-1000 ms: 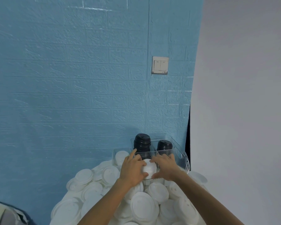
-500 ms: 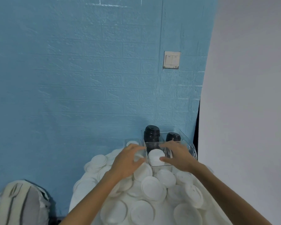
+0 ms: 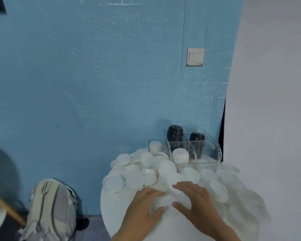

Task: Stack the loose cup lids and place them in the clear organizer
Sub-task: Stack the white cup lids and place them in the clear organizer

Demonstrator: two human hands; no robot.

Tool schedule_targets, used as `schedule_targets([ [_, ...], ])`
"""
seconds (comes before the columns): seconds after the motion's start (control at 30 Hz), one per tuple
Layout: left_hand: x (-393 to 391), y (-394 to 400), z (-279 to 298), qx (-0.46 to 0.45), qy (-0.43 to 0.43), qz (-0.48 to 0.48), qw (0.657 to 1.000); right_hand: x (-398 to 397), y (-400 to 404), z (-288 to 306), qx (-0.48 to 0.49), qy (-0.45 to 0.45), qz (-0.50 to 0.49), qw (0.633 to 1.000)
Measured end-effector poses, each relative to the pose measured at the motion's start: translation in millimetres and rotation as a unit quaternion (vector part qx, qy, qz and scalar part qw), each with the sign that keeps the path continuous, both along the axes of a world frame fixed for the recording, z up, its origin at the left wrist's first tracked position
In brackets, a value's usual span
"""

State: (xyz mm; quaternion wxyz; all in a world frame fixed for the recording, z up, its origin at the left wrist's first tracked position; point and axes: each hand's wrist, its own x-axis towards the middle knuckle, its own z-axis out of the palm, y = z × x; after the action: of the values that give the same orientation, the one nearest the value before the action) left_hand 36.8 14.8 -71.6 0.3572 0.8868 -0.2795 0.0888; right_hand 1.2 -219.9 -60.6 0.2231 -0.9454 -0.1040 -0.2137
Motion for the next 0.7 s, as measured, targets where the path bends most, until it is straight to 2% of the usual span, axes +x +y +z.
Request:
schedule_targets([
  [0.1,-13.7,-8.2,-7.9,0.049,-0.001,-0.001,0.999,-7.0,2.0,-19.1,0.012,-0.015,-0.036,0.999],
  [0.37,-21.6,-30.4,-5.6,0.141,0.003,0.051,0.989,-19.3,9.0,-40.8,-0.028,-0.058,-0.051,0.997],
  [0.6,-22.2,-34.5,-20.6,0.146,-0.003,0.08,0.986,-24.2,19.2,-53.8,-0.05,-0.116,-0.06,0.99],
  [0.7,-23.8,-32.3,-24.4,0.11,-0.029,0.096,0.989,-27.0,21.3,-54.6,-0.026,-0.078,-0.052,0.995],
])
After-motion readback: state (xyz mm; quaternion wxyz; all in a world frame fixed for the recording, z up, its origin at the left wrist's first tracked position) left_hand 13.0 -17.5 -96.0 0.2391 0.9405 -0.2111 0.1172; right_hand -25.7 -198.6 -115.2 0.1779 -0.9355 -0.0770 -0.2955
